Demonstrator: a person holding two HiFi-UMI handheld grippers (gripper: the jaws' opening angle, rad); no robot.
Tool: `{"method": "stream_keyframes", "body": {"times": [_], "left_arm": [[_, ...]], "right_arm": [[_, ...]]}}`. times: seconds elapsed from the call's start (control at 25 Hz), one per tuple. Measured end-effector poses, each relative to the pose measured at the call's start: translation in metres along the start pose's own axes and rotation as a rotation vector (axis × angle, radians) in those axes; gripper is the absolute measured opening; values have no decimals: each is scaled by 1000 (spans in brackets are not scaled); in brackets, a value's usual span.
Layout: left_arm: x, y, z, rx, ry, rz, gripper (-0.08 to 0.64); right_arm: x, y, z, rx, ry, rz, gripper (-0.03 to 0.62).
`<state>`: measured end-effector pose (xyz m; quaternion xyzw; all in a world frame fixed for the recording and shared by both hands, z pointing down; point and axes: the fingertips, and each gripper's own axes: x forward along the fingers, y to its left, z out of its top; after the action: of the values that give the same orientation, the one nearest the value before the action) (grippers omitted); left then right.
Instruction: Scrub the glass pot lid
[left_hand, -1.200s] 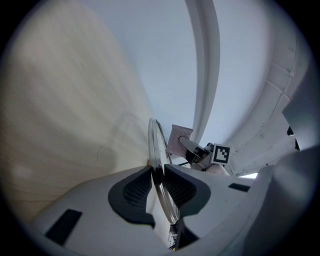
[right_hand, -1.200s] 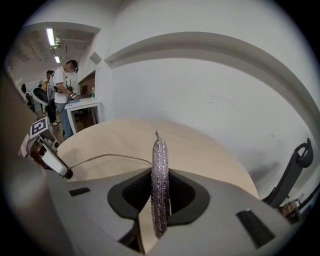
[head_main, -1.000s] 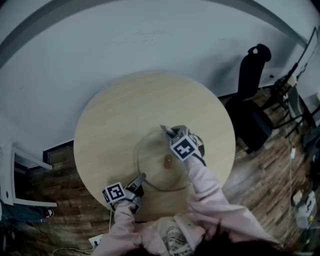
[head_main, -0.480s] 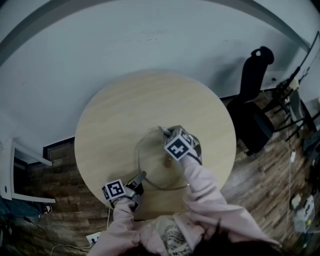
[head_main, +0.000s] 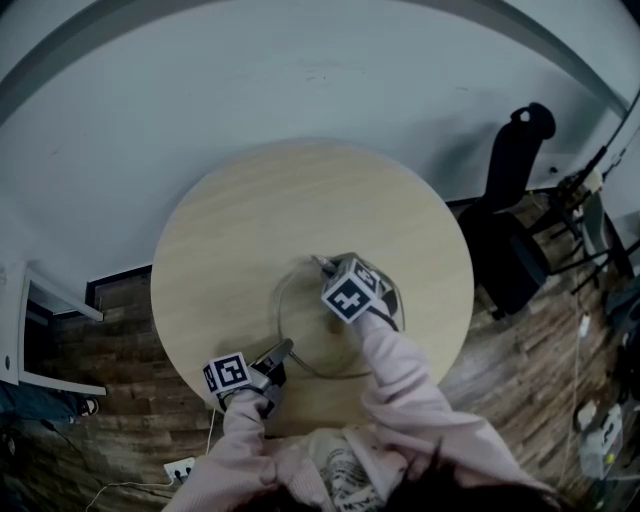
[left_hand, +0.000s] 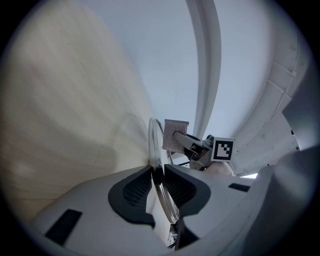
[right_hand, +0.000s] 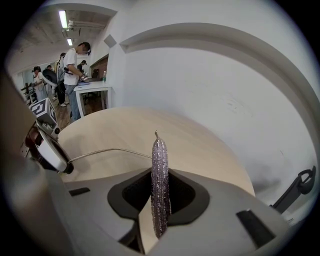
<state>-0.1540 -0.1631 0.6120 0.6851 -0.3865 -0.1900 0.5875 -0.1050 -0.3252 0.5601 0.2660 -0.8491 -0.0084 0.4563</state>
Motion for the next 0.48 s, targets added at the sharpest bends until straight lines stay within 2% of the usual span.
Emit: {"method": "stream_keyframes", "body": {"times": [0.48], "left_arm": [[-5,1,0,2,2,2,81]], "right_arm": [[2,23,12,-34,-1,20,75]]}}
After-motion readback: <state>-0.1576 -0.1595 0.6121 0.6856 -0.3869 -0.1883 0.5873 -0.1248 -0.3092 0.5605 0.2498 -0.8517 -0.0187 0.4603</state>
